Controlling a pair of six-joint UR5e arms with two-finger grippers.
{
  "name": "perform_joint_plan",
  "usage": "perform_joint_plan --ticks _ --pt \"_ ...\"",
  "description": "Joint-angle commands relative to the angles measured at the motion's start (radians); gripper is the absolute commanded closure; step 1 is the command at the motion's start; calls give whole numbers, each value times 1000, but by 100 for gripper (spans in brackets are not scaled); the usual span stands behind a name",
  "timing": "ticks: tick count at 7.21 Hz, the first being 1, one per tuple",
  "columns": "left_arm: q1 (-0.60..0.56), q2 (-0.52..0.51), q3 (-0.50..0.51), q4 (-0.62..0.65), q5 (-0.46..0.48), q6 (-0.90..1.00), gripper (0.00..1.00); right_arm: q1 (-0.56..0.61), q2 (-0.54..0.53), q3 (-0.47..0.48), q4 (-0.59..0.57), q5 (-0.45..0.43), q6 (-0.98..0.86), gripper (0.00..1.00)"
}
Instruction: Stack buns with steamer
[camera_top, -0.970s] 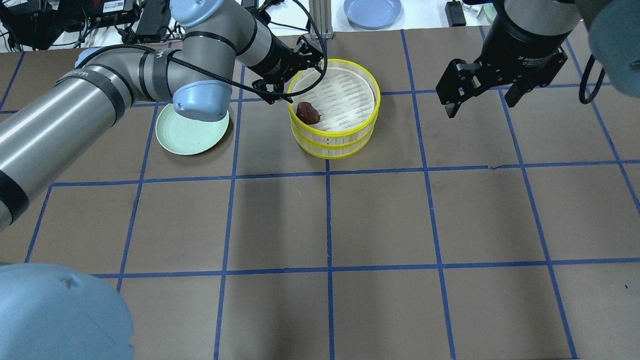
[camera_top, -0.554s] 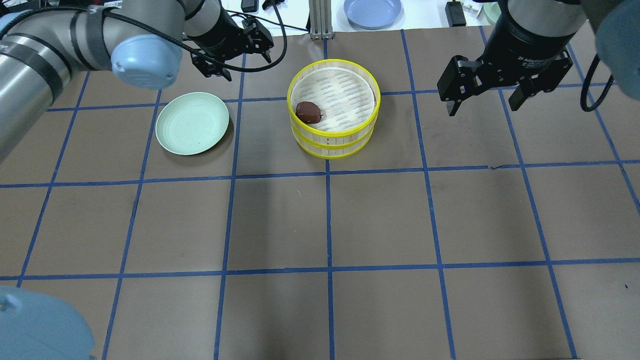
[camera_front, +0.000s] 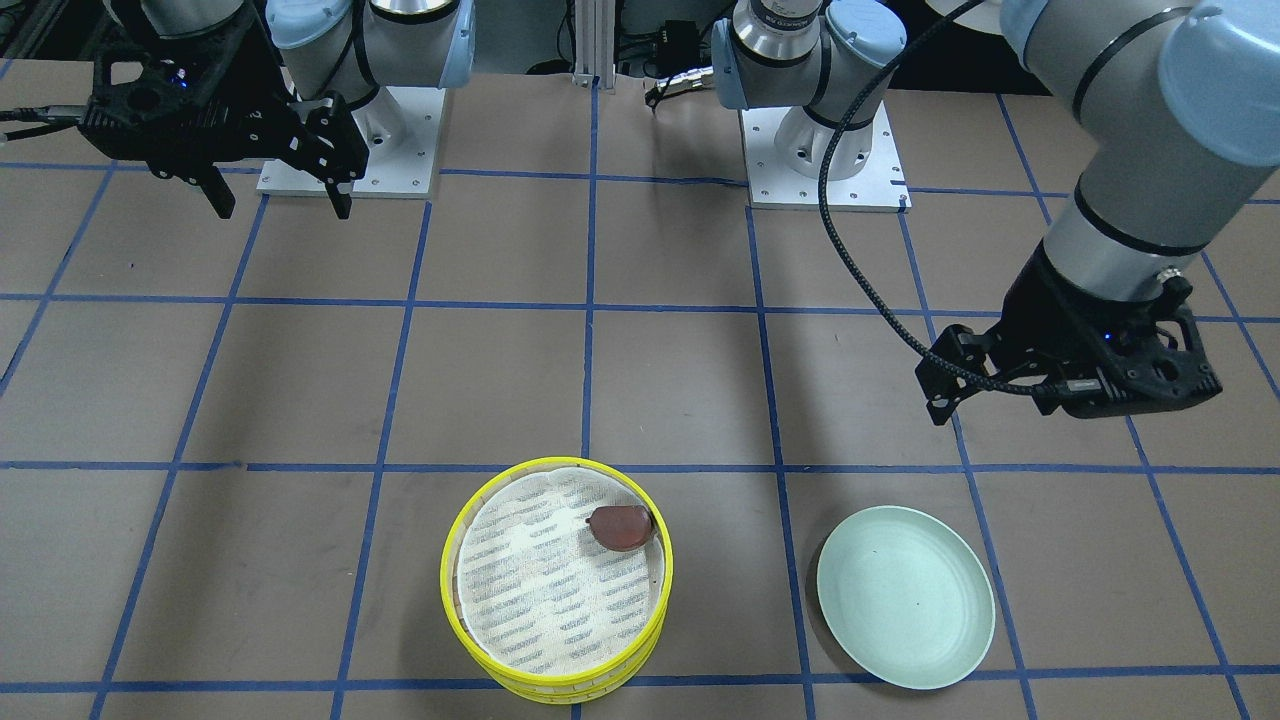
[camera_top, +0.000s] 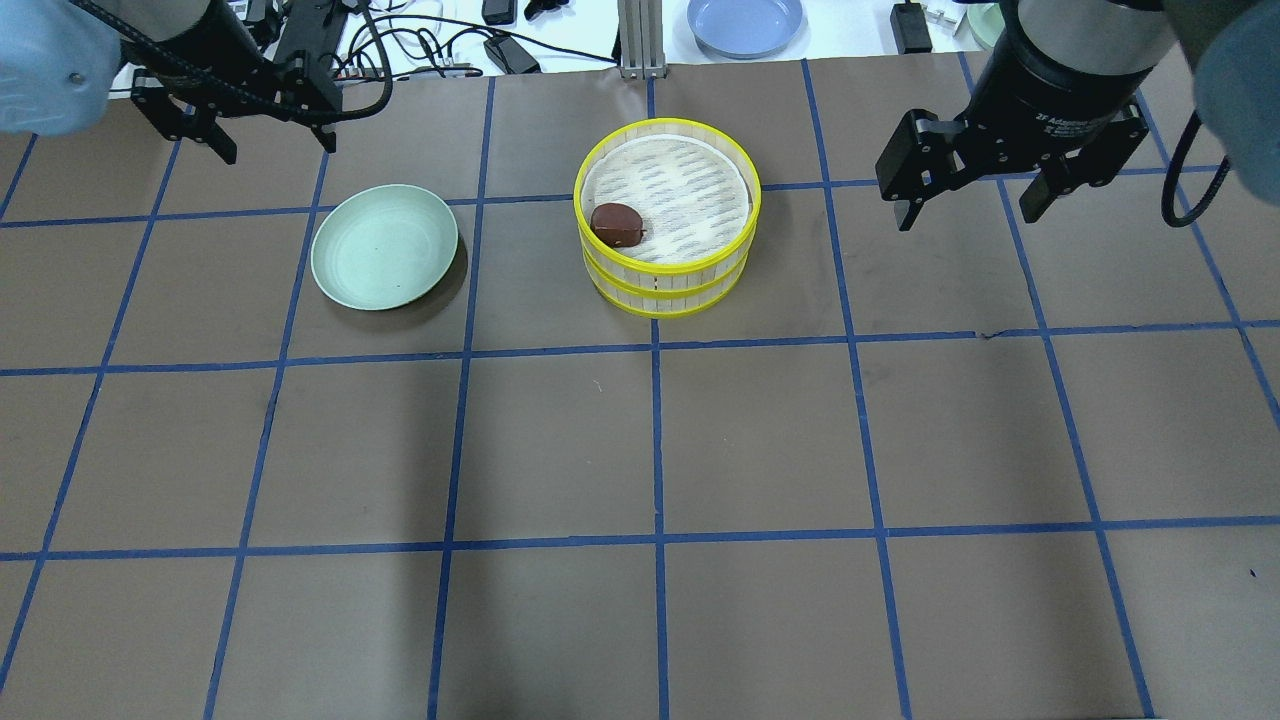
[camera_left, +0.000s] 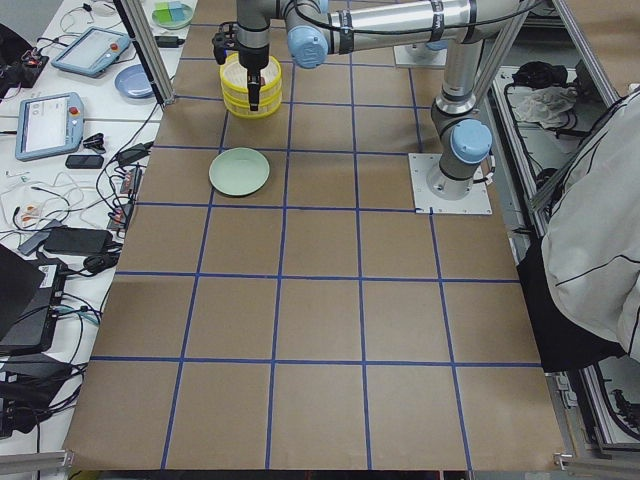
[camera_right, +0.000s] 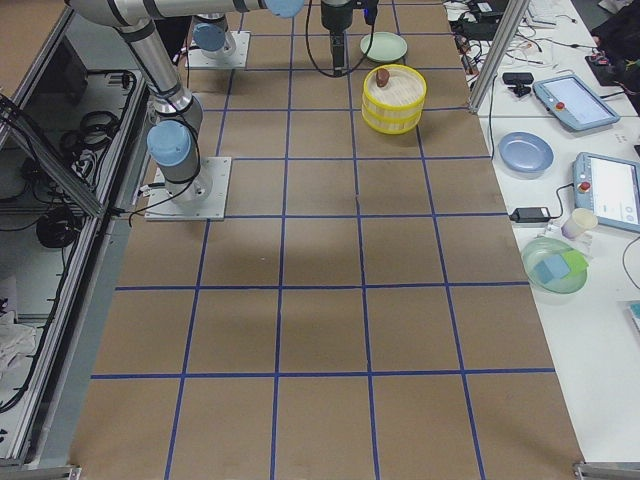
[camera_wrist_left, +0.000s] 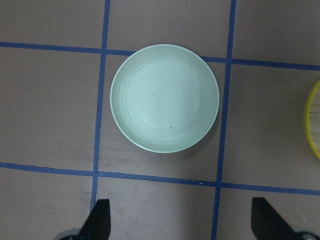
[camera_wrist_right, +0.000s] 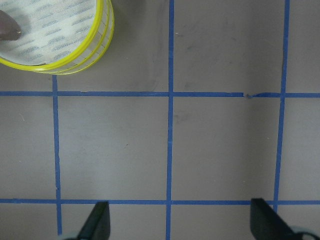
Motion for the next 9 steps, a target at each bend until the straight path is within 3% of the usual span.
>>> perform_joint_plan --ticks 1,9 --pt "12 48 -4 -47 37 39 0 0 2 3 0 4 -2 0" --pt "2 78 -43 -38 -53 10 0 -5 5 5 0 4 -3 0"
